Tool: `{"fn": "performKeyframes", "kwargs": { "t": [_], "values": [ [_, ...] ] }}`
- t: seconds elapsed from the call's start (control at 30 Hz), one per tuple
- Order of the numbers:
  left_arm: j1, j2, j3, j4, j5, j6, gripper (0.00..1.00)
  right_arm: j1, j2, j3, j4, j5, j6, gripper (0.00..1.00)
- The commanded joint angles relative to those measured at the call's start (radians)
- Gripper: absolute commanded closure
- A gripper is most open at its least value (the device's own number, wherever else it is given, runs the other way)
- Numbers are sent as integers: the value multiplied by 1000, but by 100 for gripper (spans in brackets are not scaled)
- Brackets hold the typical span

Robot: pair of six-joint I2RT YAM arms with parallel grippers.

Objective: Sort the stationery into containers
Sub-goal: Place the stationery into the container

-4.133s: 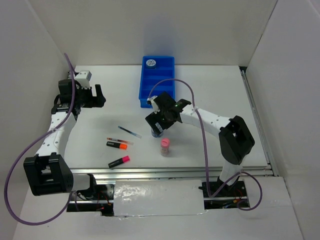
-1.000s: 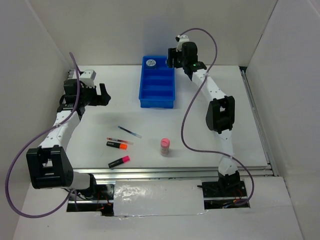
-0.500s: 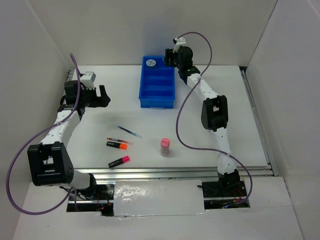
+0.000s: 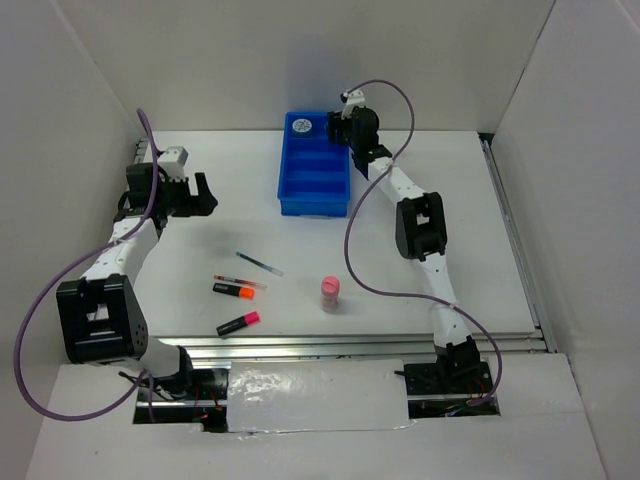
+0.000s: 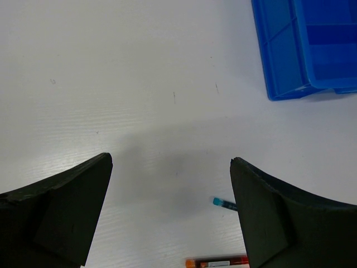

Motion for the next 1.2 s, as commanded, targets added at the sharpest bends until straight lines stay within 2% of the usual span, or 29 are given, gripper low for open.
{"fn": "performKeyframes", "kwargs": {
  "t": [0.0,0.37,0.73,0.93,1.0,1.03,1.13,1.17],
  "values": [
    [8,12,31,25,32,-2,1,21,-13,77,158,-6,-35,100],
    [13,40,44,22,31,7,1,22,30,88,189,12,-63,100],
    [14,62,56,15,37,7,1,22,60,104,197,6,-78,96],
    [14,60,48,10,38,4,1,24,63,103,215,20,-75,76],
    [16,60,48,9,37,2,1,24,68,104,218,20,-77,62],
    [16,62,50,6,35,2,1,24,66,104,219,20,-69,50],
    [14,59,51,7,34,2,1,24,53,104,209,20,-48,26],
    [14,57,51,6,37,2,1,24,47,104,207,18,-41,24]
  ]
}}
